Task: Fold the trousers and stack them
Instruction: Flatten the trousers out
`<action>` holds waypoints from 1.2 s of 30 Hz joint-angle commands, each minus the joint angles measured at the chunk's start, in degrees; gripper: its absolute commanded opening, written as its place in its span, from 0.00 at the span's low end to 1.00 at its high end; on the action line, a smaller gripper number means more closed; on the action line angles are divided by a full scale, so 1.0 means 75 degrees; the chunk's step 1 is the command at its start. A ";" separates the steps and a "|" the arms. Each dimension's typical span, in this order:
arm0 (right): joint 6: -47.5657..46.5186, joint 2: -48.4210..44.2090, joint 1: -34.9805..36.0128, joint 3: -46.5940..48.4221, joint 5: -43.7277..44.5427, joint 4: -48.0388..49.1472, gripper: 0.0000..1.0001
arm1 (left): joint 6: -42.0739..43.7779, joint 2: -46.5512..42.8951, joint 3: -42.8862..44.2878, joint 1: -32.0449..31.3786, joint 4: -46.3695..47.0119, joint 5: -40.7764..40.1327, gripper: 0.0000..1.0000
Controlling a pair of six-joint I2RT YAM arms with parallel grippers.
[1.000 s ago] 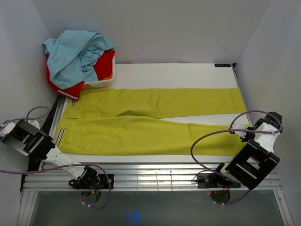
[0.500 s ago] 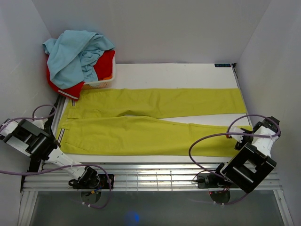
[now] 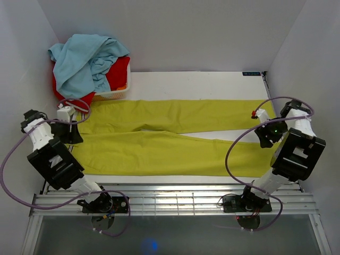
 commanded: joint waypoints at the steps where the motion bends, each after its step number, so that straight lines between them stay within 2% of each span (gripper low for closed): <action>1: 0.1246 -0.0102 0.0485 -0.0890 0.0206 0.0479 0.63 | -0.1091 0.0169 -0.0810 -0.0464 0.1274 -0.0280 0.60; 6: 0.1094 0.0108 0.0627 -0.2004 0.1422 0.1513 0.62 | -0.1129 0.0582 -0.1756 -0.0453 0.1662 -0.1159 0.48; 11: 0.0427 0.0179 0.0510 -0.2521 0.2455 0.2380 0.61 | -0.0425 0.0009 -0.2977 -0.0348 0.2003 -0.2178 0.43; 13: 0.0239 0.0121 0.0428 -0.2522 0.2714 0.2300 0.58 | 0.0041 -0.0133 -0.3247 -0.0138 0.1757 -0.2367 0.41; 15: -0.0066 -0.0160 0.0369 -0.2289 0.2367 0.1810 0.57 | 0.0313 -0.0331 -0.3167 0.0189 0.1431 -0.2415 0.41; 17: 0.0015 -0.0277 0.0346 -0.1365 0.1805 0.0993 0.57 | 0.0408 -0.0345 -0.2434 0.0390 0.1137 -0.2088 0.47; 19: 0.0353 -0.0150 0.0357 0.0023 0.0878 0.0556 0.57 | 0.0303 -0.0088 -0.1624 0.0414 0.0353 -0.1293 0.51; 21: 0.1019 0.0329 0.0439 0.1036 0.0118 0.0088 0.57 | -0.0024 0.0193 -0.0253 0.0333 -0.0268 -0.0288 0.57; 24: 0.1783 0.1150 0.0837 0.2759 -0.0295 -0.0090 0.57 | -0.0620 0.0791 0.1314 -0.0157 -0.0540 0.0350 0.60; 26: 0.2252 0.1757 0.1130 0.3800 -0.0449 -0.0079 0.57 | -0.0752 0.1248 0.1881 -0.0475 -0.0540 0.0702 0.60; 29: 0.2604 0.2659 0.1470 0.4752 -0.0391 0.0003 0.56 | -0.0811 0.1972 0.2854 -0.1132 -0.0564 0.1217 0.58; 32: 0.2944 0.3538 0.1635 0.5913 -0.0156 -0.0055 0.55 | -0.1137 0.2548 0.3442 -0.1601 -0.0284 0.2000 0.57; 35: 0.3412 0.3951 0.1751 0.6233 -0.0191 0.0282 0.53 | -0.2448 0.2702 0.3046 -0.2081 0.1213 0.2086 0.53; 36: 0.3553 0.3964 0.1798 0.5919 -0.0064 0.0516 0.52 | -0.2834 0.2610 0.2777 -0.2337 0.2331 0.1958 0.52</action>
